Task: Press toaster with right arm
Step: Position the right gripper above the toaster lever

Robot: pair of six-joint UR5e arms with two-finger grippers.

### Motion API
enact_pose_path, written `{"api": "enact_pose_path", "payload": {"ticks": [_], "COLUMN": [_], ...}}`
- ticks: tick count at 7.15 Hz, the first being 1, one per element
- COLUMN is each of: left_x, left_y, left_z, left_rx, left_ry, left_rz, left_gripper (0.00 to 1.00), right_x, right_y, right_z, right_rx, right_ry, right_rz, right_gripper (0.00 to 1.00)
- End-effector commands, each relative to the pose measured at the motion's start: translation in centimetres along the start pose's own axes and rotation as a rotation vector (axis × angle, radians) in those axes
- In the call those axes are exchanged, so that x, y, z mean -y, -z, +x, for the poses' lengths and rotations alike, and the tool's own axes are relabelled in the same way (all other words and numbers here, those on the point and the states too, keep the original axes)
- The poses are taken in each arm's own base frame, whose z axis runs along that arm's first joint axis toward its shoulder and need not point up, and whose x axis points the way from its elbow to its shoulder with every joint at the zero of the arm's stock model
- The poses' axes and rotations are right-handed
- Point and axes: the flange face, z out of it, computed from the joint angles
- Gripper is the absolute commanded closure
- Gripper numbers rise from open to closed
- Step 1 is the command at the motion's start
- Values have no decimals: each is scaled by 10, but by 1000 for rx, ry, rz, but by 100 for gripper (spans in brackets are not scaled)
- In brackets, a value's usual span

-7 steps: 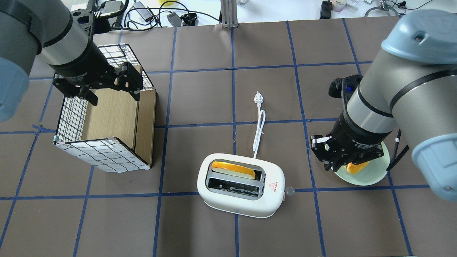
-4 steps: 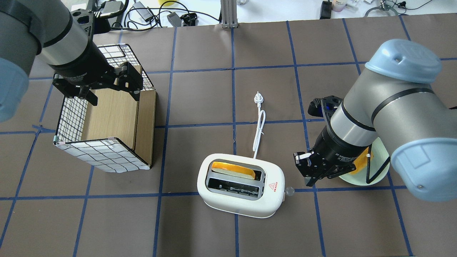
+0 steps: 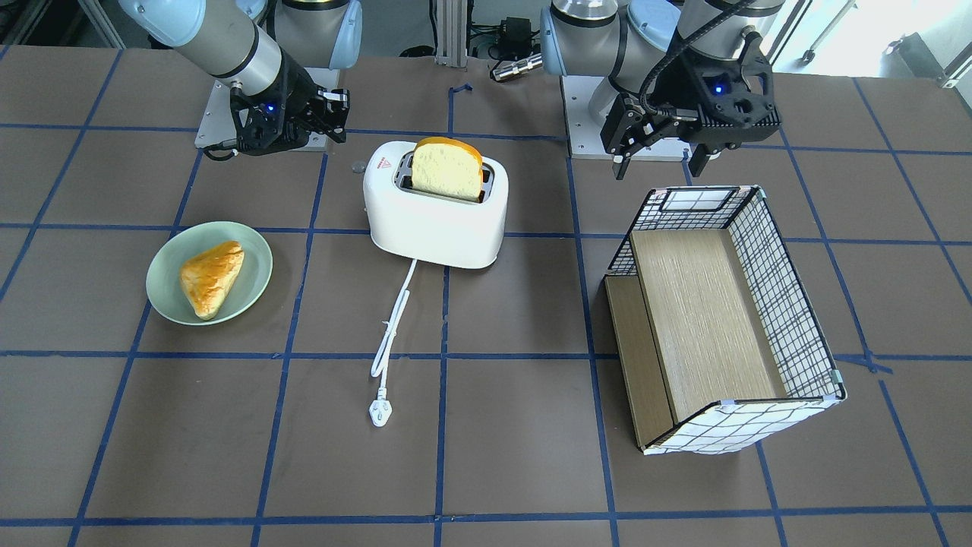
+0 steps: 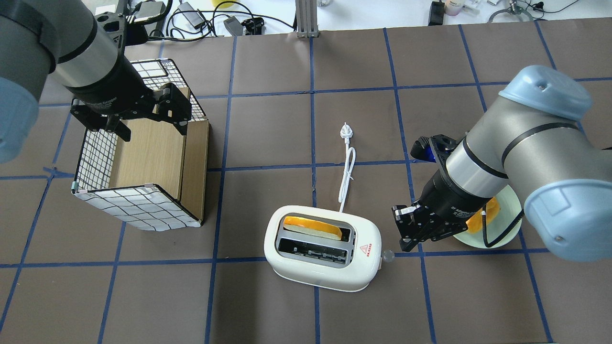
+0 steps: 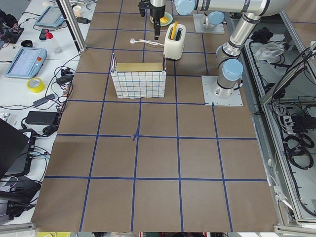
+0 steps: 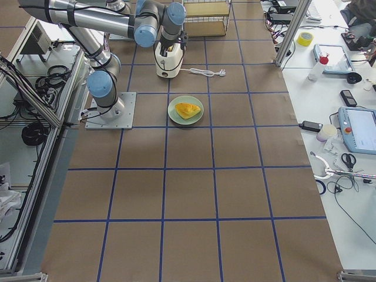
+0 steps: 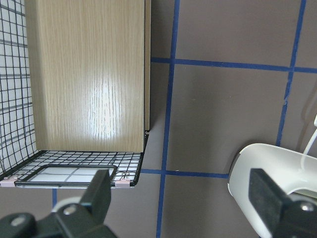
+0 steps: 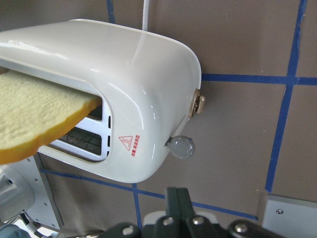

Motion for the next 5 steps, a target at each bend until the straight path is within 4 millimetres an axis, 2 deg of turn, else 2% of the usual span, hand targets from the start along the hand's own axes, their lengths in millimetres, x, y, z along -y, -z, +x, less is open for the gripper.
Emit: {"api": "enact_pose_path", "payload": {"ticks": [1,3,5], "left_x": [0,0,0], "left_y": [0,0,0], "left_z": [0,0,0], "left_rx": [0,0,0], "left_ry": [0,0,0], "left_rz": [0,0,0], "left_gripper": [0,0,0], "right_x": [4,5,10], "right_y": [-13,-24,-37], "right_z": [18,32,34], "right_rx": [58,99,149], "right_ry": [-3,12,5], "right_rz": [-9,-20,-32], "right_gripper": [100,100,100]}}
